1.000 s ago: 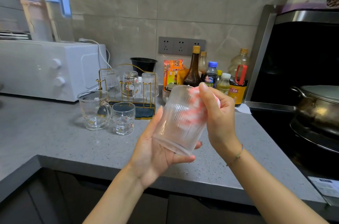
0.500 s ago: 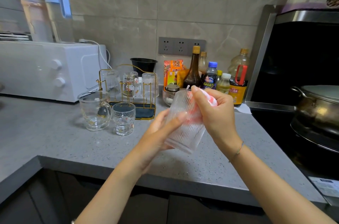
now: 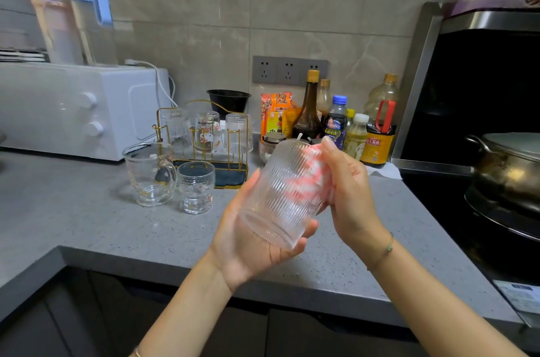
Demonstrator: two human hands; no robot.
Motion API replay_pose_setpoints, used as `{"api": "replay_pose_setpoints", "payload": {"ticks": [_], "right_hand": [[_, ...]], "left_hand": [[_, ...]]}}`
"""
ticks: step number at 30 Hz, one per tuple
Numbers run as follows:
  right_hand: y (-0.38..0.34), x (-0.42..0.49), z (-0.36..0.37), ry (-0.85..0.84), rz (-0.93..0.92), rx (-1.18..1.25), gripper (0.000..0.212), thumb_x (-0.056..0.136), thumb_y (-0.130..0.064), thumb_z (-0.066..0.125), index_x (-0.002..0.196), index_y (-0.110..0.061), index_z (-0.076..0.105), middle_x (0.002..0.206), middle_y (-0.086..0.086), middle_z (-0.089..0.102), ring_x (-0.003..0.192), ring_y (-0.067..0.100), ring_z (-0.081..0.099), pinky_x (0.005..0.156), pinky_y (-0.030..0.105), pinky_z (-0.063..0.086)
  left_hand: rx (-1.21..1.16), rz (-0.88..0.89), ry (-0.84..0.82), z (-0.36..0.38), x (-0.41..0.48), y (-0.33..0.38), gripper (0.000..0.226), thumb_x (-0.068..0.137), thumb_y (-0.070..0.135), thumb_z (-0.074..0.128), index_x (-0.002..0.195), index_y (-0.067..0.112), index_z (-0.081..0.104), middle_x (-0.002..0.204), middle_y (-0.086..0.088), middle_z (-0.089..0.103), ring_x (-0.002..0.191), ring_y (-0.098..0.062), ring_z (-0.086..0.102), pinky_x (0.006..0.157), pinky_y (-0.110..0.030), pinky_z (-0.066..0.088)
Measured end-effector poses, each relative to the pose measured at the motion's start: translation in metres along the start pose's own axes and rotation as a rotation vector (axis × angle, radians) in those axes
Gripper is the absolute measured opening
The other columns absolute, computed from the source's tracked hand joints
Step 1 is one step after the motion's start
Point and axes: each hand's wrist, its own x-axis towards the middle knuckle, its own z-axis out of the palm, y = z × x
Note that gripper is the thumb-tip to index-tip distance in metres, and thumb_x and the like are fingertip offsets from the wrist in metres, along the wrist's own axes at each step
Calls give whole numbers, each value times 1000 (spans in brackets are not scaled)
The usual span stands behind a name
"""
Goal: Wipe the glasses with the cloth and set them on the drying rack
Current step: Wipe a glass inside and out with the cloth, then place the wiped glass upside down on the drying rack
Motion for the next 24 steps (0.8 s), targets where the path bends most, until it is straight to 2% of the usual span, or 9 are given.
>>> {"api": "replay_pose_setpoints", "payload": {"ticks": [4,8,12,14,16,18,19,21,24], "right_hand": [[3,8,-8,120,133,-57,36,89,-49,48,82,-23,71,59,-5,63,55,9,58,47,21,42],[20,18,-25,218,333,-62,37,97,-46,42,94,-17,66,38,-2,54,34,12,47,55,28,36],[39,17,-32,188,561,35,39,99,-39,43,103,-6,63,66,15,69,56,27,65,65,44,55],[48,12,-33,129,667,79,31,100,-28,41,94,-4,60,62,13,68,51,23,65,49,34,56],[58,7,-34,71,734,116,27,101,-18,39,85,-3,55,56,10,64,47,18,63,44,23,51],[67,6,-35,15,717,-54,20,100,-15,42,85,-7,54,81,12,64,69,18,61,61,21,46],[69,6,-36,2,683,-202,13,99,-17,45,99,-7,55,104,13,60,89,19,58,73,22,43],[64,6,-36,-53,561,-408,42,95,-25,55,133,-13,42,136,6,44,121,18,45,93,23,34],[42,2,-31,-344,175,-496,69,81,-35,69,140,-33,34,145,-18,35,134,0,33,109,19,27]], "left_hand": [[200,115,204,-9,3,-1,68,82,63,60,123,9,65,124,-24,61,86,-35,67,64,-39,60],[174,142,407,-19,3,0,66,86,60,43,121,8,65,126,-29,59,89,-36,67,65,-40,61],[26,157,518,-32,5,-1,63,81,54,52,109,-1,69,112,-26,66,91,-35,65,75,-48,58],[-13,162,570,-36,6,-1,62,82,56,54,108,1,68,109,-22,68,93,-32,64,81,-46,54],[-49,148,594,-37,6,-1,66,82,58,53,116,2,63,109,-21,67,90,-31,64,77,-40,54],[-103,136,584,-39,5,0,73,80,57,55,125,0,59,113,-23,65,87,-32,66,71,-39,58],[-127,138,574,-40,4,0,75,78,56,57,127,0,57,115,-23,64,88,-32,66,70,-40,58],[-127,161,566,-44,4,2,75,75,53,59,128,0,58,117,-23,63,93,-31,63,70,-40,58],[-47,152,540,-40,2,6,67,77,54,60,116,0,66,108,-20,69,85,-29,68,66,-36,60]]}}
